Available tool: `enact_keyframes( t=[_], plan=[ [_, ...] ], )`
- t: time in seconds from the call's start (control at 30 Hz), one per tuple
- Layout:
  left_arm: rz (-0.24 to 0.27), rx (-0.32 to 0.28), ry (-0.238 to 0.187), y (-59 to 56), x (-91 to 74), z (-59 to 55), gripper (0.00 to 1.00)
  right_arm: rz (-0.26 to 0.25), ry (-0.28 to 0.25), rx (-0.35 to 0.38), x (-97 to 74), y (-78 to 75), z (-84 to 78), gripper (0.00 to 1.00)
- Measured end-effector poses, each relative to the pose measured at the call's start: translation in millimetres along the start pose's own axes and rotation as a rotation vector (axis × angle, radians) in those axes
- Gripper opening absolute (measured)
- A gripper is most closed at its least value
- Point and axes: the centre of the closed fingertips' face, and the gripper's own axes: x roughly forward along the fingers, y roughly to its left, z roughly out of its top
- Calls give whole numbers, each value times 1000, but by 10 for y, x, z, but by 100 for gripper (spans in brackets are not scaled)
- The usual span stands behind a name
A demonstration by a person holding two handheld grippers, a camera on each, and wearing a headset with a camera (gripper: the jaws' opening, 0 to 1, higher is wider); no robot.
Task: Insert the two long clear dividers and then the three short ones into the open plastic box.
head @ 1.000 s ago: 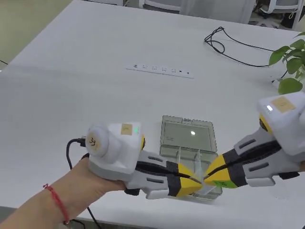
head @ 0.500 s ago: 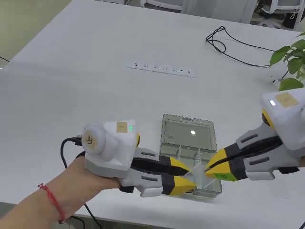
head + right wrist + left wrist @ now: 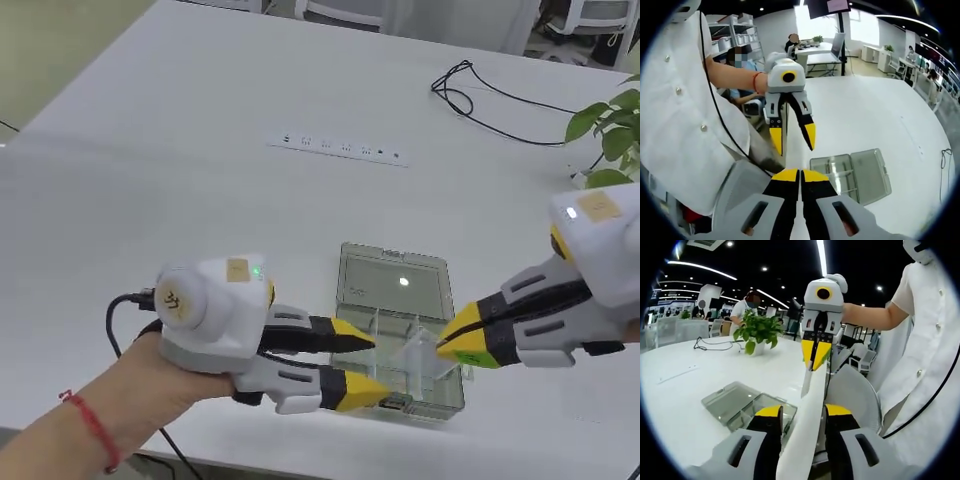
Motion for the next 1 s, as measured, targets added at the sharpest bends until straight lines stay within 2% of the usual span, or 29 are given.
enact_keyframes(
  t=[0.17,0.53,1.0],
  plan=[
    [32,9,12,80,-25,-38,43,-22,10,2,1,-115,-35,3],
    [82,27,52,211,-72,-159,62,-70,25,-6,73,-366,-93,3],
    [137,25,65,345,-121,-233,81,-96,44,-10,264,-590,-275,3]
  ],
)
